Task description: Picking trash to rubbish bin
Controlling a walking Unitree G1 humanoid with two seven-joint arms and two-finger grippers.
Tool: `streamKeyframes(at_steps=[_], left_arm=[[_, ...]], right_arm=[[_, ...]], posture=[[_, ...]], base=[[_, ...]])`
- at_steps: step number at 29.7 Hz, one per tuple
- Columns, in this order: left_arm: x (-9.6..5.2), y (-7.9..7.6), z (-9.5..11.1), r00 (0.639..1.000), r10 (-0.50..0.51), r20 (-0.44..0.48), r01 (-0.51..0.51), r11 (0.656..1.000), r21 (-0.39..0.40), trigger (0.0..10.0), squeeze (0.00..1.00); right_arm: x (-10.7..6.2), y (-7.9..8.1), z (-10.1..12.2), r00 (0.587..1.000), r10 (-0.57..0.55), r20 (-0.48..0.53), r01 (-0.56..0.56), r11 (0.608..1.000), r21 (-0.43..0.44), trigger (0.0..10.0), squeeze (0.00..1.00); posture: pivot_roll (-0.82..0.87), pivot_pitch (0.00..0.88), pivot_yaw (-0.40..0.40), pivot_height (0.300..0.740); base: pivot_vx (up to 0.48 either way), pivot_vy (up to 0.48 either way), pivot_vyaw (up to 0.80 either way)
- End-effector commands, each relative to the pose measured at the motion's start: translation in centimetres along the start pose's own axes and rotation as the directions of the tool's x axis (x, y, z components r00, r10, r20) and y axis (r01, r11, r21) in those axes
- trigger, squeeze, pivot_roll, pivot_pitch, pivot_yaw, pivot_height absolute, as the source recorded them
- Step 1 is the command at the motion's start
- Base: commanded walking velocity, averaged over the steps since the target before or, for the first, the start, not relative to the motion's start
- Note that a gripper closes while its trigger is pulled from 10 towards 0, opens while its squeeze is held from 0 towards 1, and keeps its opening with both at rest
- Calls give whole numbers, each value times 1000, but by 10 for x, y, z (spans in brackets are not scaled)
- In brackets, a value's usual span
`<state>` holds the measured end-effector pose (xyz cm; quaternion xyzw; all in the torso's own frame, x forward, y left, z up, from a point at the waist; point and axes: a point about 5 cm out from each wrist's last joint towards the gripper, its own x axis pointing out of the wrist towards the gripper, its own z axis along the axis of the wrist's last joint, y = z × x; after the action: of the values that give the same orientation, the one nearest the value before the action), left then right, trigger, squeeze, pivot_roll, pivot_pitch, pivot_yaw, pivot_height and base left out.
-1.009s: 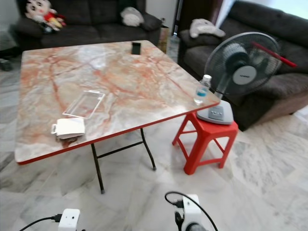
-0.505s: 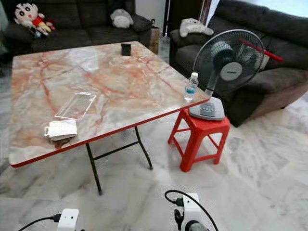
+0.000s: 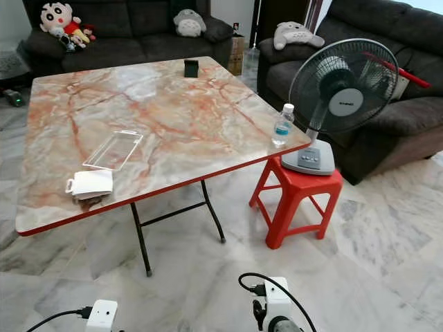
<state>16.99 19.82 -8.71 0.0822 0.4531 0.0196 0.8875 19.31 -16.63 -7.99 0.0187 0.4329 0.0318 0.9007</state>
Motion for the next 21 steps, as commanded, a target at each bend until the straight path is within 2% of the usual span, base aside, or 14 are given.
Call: streamKeyframes(at_steps=[1,3,4,11,17,21], left_arm=[[0,-2,0,1000,-2,-9,2,1000,10,10000,0],[0,-2,-1,1000,-2,-11,2,1000,10,10000,0],[0,-2,-1,1000,-2,-13,2,1000,10,10000,0],[0,-2,-3,1000,-3,-17,3,1000,9,10000,0],[0,-2,-3,1000,-4,-19,4,1000,9,10000,0],[0,-3,-3,1000,-5,-19,5,1000,9,10000,0]], right_arm=[[0,-2,5,1000,-2,15,3,1000,-28,10000,0],[0,-3,5,1000,-6,14,7,998,-57,10000,0],[0,-3,5,1000,-16,16,17,1000,-23,10000,0],[0,-4,4,1000,-13,13,13,1000,-14,10000,0],[0,-4,6,1000,-9,15,10,999,-47,10000,0],[0,-5,6,1000,-12,18,13,999,-43,10000,0]], posture=[[29,0,-63,740],[29,0,-63,740],[31,0,-64,740],[31,0,-67,740],[31,0,-69,740],[29,0,-71,740]], base=[[0,-480,800],[0,-480,800],[0,-480,800],[0,-447,0],[0,-410,0],[0,-377,719]])
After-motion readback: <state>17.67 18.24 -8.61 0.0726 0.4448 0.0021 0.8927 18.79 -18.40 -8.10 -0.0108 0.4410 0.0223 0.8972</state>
